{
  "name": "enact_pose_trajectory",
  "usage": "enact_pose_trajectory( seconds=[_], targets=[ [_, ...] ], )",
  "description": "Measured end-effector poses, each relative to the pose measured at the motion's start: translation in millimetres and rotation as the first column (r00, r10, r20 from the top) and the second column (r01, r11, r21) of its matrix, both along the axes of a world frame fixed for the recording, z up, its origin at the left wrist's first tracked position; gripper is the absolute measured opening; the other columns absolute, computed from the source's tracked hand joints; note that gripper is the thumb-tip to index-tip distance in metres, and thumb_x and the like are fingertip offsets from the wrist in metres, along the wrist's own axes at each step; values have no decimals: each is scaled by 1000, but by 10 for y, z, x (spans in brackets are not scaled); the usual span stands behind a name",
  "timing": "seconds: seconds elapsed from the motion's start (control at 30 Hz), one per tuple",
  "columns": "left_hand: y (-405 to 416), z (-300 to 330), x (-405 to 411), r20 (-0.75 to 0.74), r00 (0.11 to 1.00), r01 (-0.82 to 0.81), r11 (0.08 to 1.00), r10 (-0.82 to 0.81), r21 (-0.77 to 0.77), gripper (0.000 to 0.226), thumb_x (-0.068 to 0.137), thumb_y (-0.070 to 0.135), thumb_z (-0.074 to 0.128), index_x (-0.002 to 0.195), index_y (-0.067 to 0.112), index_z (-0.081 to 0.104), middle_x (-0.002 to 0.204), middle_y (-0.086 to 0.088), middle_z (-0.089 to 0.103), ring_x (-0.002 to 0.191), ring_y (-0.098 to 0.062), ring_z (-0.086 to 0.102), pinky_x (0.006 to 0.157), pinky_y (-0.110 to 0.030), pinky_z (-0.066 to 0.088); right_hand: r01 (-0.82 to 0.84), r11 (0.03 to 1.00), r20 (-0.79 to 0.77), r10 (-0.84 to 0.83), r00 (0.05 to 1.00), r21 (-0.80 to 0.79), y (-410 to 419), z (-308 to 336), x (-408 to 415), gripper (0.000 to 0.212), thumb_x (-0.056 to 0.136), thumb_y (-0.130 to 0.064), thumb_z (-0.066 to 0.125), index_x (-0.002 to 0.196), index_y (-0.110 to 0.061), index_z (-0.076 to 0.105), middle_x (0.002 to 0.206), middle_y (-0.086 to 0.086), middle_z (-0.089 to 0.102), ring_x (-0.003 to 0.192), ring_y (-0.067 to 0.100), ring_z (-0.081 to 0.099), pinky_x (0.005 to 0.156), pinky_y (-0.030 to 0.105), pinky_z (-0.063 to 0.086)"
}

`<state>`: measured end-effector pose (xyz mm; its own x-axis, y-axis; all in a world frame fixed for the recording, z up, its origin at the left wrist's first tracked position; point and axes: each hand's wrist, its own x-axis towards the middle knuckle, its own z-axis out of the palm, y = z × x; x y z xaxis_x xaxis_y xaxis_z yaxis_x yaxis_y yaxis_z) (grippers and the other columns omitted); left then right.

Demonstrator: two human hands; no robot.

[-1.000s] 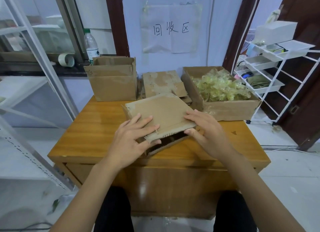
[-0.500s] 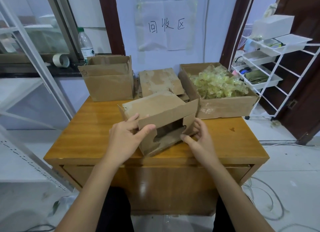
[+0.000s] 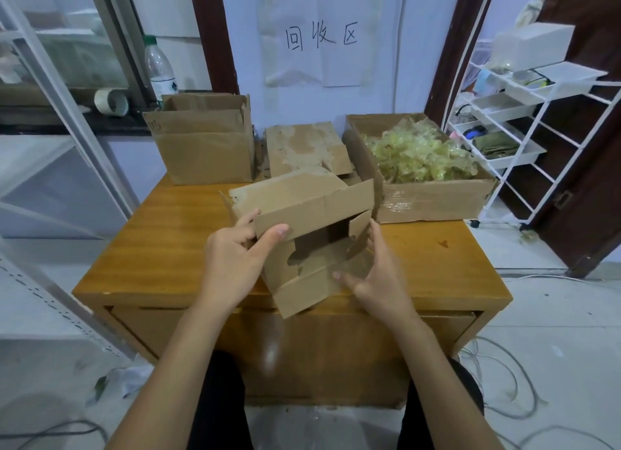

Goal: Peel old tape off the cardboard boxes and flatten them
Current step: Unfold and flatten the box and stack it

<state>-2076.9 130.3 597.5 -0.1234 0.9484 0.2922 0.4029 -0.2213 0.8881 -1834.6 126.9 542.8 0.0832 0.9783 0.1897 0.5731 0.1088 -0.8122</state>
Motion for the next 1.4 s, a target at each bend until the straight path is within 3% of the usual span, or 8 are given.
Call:
enact_pose_trajectory(
  seconds=[0.23,0.47,0.6,0.7,0.93,1.03,1.13,1.4],
  targets=[
    [32,-65,29,49,998,26,1000,-26,17,45,83,66,70,95,25,83,139,1,68,128,-8,61,94,-44,60,238,962,-70,-230,971,137,-27,25,-186,74,91,-55,73,152,-30,39,144,-12,58,132,11,56,106,42,53],
    [49,-61,67,79,995,54,997,-59,63,36,81,63,72,80,27,81,127,-1,74,130,-13,62,89,-38,59,175,963,-123,-151,981,207,-105,-16,21,45,99,-4,57,133,-34,55,100,-24,68,83,-3,68,67,18,57],
    [94,-70,59,19,1000,18,998,-19,60,48,87,73,64,102,31,81,139,7,66,137,-13,54,112,-49,47,223,952,-149,-194,970,212,-75,-49,20,13,105,-14,56,106,-24,65,84,-12,69,72,6,65,59,29,55],
    [73,-137,50,27,987,-161,983,159,88,28,96,70,54,114,50,63,129,22,64,135,-14,49,121,-57,34,227,935,-122,-201,972,271,-95,-89,-39,20,105,-22,60,84,-24,61,69,-12,62,64,6,61,53,14,43],
    [81,-201,32,118,982,-162,974,144,158,17,100,63,56,107,49,60,108,17,67,112,-16,62,94,-54,56,204,932,-171,-158,972,298,-83,-6,-119,32,99,-55,57,95,-25,70,70,-14,63,68,5,62,57,14,43],
    [111,-185,-44,108,986,-144,979,128,147,29,96,66,58,113,43,61,110,15,67,110,-15,61,91,-52,58,230,938,-245,-166,955,258,29,66,-148,53,97,-67,52,125,-28,72,106,-21,72,100,-3,65,80,20,51],
    [119,-168,-123,83,992,-107,989,99,101,41,93,69,58,118,37,63,114,15,67,114,-13,60,91,-49,59,222,923,-418,-75,905,315,136,180,-207,39,101,-44,63,132,-21,71,122,-7,73,116,11,65,91,26,55],
    [73,-196,-272,-44,999,-6,994,10,111,56,82,66,73,132,46,55,130,22,60,127,-10,53,103,-50,54,319,828,-393,-131,910,461,237,236,-338,14,100,-28,69,104,-23,81,90,-9,77,83,10,70,68,27,55]
  ],
)
